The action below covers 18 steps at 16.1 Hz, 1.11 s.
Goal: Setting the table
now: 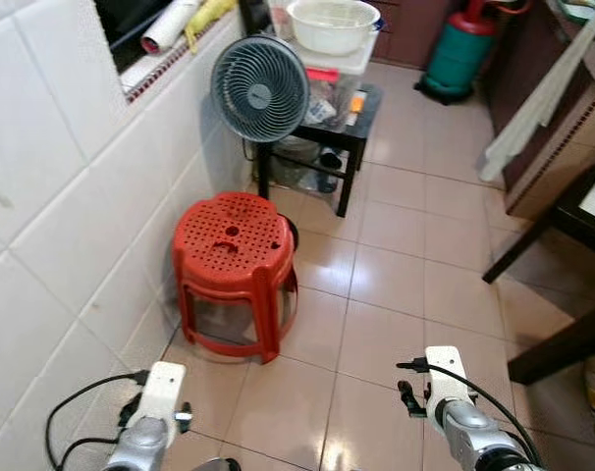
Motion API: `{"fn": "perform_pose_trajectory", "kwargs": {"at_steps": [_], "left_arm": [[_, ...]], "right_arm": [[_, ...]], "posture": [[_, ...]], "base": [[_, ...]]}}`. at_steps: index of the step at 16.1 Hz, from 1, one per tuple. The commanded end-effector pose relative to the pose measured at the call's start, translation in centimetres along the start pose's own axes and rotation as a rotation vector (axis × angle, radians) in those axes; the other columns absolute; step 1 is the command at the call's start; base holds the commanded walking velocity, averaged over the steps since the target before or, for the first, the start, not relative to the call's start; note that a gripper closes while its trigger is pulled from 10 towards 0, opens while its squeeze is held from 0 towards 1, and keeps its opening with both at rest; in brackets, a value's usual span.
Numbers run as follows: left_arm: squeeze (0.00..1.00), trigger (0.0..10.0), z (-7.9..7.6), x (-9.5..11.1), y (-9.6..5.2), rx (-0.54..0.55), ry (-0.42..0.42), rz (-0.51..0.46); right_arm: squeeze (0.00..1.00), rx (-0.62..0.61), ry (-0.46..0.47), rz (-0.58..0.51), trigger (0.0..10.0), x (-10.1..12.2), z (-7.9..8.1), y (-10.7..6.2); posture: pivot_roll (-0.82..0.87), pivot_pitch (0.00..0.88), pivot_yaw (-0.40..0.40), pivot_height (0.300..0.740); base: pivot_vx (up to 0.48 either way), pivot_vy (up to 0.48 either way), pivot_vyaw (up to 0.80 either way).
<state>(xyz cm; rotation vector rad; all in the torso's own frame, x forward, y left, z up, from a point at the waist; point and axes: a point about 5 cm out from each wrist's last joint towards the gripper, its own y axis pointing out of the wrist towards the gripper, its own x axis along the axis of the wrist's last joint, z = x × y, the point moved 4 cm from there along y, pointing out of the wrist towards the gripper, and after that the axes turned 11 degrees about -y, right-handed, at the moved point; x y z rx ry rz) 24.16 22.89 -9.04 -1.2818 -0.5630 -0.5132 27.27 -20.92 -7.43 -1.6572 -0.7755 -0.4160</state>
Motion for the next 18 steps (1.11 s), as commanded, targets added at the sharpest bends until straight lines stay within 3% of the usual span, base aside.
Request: {"fn": "perform_pose_trajectory", "kwargs": {"at_steps": [1, 4, 7, 9, 11, 15, 18], "left_arm": [[0.0, 10.0, 0.6, -0.9, -0.1, 0.013, 0.007, 0.018], [0.0, 10.0, 2.3, -1.8, -0.4, 0.05, -0.028, 0.03], [0.0, 10.0, 3.3, -2.1, -0.5, 0.097, -0.077, 0.037], [0.0, 10.0, 2.8, -1.5, -0.3, 0.066, -0.033, 0.022], [0.0, 10.0, 2.0, -0.1, 0.0, 0.031, -0.015, 0.002], [0.0, 10.0, -0.5, 2.9, 0.4, -0.034, 0.001, -0.044], [0.0, 10.0, -2.1, 3.6, 0.4, -0.06, 0.021, -0.062]], "right_arm": [[0.0, 0.014, 0.01, 0.032, 10.0, -0.9, 0.6, -0.1], [0.0, 0.057, -0.052, 0.055, 10.0, -1.2, 2.8, -0.1], [0.0, 0.101, -0.08, 0.012, 10.0, 0.1, 4.0, 0.0], [0.0, 0.089, -0.116, 0.021, 10.0, -0.3, 3.4, 0.0], [0.0, 0.019, -0.007, 0.022, 10.0, -0.7, 1.9, -0.1], [0.0, -0.035, 0.089, 0.033, 10.0, -1.7, 1.1, -0.3], [0.0, -0.039, 0.1, 0.025, 10.0, -1.3, 0.6, -0.2]], "posture": [[0.06, 0.076, -0.054, 0.74], [0.11, 0.093, -0.058, 0.74], [0.11, 0.101, -0.076, 0.74], [0.08, 0.102, -0.064, 0.74], [0.01, 0.112, -0.038, 0.74], [-0.06, 0.118, -0.003, 0.74], [-0.08, 0.13, 0.01, 0.74]], "base": [[0.0, 0.0, 0.0], [0.0, 0.0, 0.0], [0.0, 0.0, 0.0], [0.0, 0.0, 0.0], [0.0, 0.0, 0.0], [0.0, 0.0, 0.0], [0.0, 0.0, 0.0]]}}
